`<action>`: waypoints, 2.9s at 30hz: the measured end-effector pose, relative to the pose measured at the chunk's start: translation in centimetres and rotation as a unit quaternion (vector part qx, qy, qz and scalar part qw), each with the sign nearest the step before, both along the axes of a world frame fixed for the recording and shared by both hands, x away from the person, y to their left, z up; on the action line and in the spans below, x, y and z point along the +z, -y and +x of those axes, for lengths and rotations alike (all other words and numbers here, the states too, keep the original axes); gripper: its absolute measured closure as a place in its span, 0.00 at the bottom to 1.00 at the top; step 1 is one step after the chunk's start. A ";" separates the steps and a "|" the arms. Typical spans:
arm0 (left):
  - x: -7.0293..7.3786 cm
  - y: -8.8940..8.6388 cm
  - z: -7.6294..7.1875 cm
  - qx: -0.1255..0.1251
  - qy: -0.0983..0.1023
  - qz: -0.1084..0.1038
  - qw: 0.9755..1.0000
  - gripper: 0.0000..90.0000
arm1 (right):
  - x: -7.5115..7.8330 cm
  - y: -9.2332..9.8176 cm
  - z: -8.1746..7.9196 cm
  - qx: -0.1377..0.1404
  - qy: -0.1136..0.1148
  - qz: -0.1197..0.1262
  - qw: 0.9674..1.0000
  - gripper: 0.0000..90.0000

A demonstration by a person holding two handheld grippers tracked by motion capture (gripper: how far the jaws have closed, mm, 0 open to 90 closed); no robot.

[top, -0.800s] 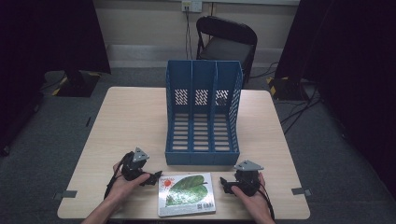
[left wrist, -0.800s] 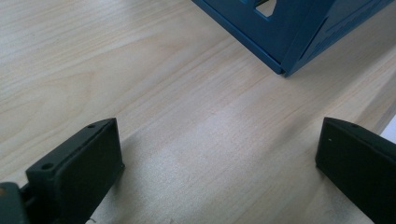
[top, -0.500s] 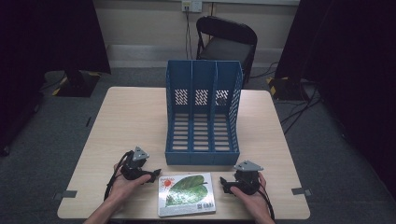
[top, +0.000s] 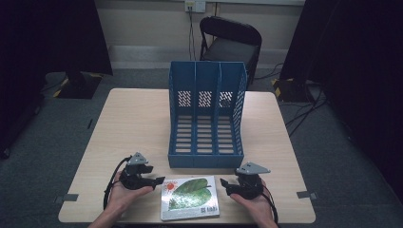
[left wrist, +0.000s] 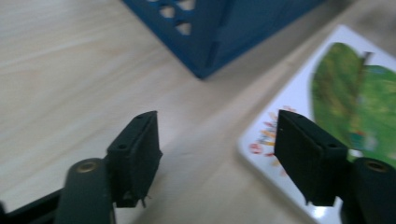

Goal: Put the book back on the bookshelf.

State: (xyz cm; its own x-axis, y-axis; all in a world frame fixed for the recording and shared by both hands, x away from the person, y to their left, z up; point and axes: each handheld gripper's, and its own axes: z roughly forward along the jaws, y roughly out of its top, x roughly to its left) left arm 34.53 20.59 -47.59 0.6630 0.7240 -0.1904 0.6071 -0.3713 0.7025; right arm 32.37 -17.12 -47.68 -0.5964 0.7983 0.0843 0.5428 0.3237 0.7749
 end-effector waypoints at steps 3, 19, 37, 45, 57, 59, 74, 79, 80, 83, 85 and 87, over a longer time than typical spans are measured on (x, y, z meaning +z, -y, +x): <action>0.0 0.8 -0.6 -0.028 -0.007 -0.005 1.000 0.41 | 0.0 -0.5 -0.4 0.020 -0.006 0.004 1.000 0.39; -1.1 2.1 -0.4 -0.052 -0.042 0.005 0.998 0.62 | -1.3 -3.2 -2.1 0.108 -0.044 0.007 0.993 0.59; -1.2 1.5 0.0 -0.051 -0.037 -0.004 0.998 0.63 | -1.4 -3.2 -3.0 0.147 -0.083 0.003 0.986 0.31; -1.3 1.7 0.3 -0.049 -0.028 -0.001 0.998 0.63 | -1.8 -3.9 -4.1 0.176 -0.072 -0.033 0.981 0.13; -1.1 0.3 1.0 -0.017 -0.049 -0.020 0.998 0.49 | -2.1 -4.9 -4.2 0.153 -0.055 -0.027 0.986 0.15; -0.8 0.1 0.6 -0.016 -0.048 -0.020 0.999 0.47 | -2.1 -5.2 -4.3 0.143 -0.053 -0.024 0.988 0.16; -1.1 1.2 -0.4 -0.003 -0.057 0.001 0.998 0.42 | -2.0 -5.7 -3.5 0.141 -0.071 -0.006 0.987 0.16; -1.3 1.2 0.0 -0.002 -0.043 -0.002 0.999 0.49 | -2.0 -5.7 -3.6 0.143 -0.072 -0.008 0.987 0.15; -1.4 1.4 0.0 -0.002 -0.040 -0.004 0.999 0.49 | -2.0 -5.7 -3.6 0.143 -0.073 -0.007 0.987 0.14; -1.5 1.6 0.3 -0.005 -0.032 -0.006 0.999 0.50 | -1.9 -5.7 -3.8 0.145 -0.076 -0.008 0.986 0.13; -1.6 1.8 0.5 -0.005 -0.031 -0.014 0.999 0.52 | -1.9 -5.6 -3.9 0.149 -0.080 -0.008 0.986 0.13; -1.6 1.9 0.9 -0.008 -0.029 -0.013 0.999 0.53 | -1.8 -5.5 -4.0 0.153 -0.085 -0.007 0.985 0.12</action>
State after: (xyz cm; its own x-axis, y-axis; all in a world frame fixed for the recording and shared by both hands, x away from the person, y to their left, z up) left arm 35.40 18.66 -49.18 0.6612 0.7080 -0.2481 0.6418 -0.3625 0.6758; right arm 28.41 -11.59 -49.51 -0.7875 0.5852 0.1933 0.5394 0.5026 0.6756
